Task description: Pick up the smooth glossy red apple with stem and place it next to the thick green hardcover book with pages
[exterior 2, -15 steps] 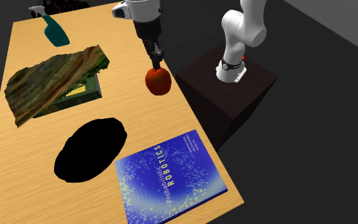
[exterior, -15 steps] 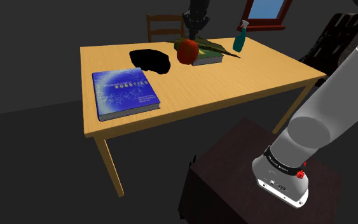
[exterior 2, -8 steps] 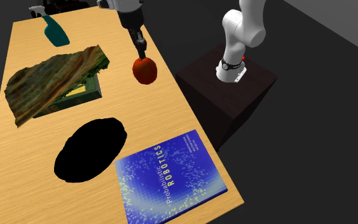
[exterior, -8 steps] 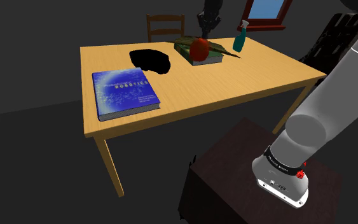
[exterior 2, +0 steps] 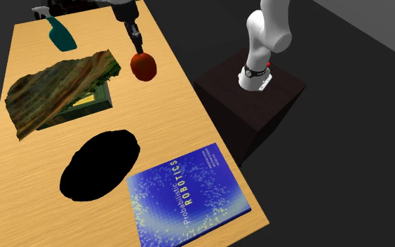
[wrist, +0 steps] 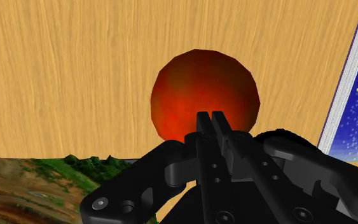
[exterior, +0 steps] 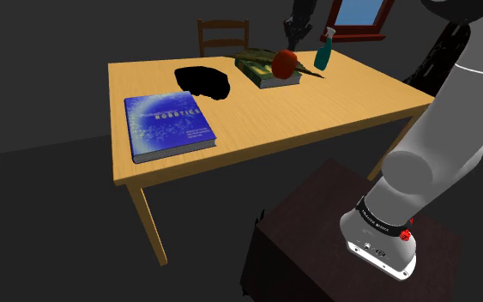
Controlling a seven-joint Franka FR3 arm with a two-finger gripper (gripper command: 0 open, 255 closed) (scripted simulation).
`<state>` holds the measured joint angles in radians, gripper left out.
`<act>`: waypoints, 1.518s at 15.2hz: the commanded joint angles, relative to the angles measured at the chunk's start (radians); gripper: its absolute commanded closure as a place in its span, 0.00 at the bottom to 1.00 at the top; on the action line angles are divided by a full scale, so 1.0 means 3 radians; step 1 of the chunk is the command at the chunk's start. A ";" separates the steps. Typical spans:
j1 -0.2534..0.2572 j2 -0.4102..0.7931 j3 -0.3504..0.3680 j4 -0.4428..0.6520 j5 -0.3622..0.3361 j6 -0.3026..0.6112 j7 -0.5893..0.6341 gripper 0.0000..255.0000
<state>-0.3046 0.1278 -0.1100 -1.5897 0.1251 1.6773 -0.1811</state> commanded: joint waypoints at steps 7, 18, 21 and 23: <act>-0.0359 0.0594 -0.0208 0.0714 0.0097 -0.0190 -0.0540 1.00; -0.0992 0.1891 -0.0291 0.2585 0.0312 -0.0831 -0.1025 1.00; -0.0954 0.1790 -0.0301 0.2275 0.0298 -0.0624 -0.1052 1.00; -0.0934 0.1745 -0.0305 0.2106 0.0293 -0.0503 -0.1067 1.00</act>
<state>-0.5874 0.6647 -0.2000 -0.9200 0.2143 1.5023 -0.4957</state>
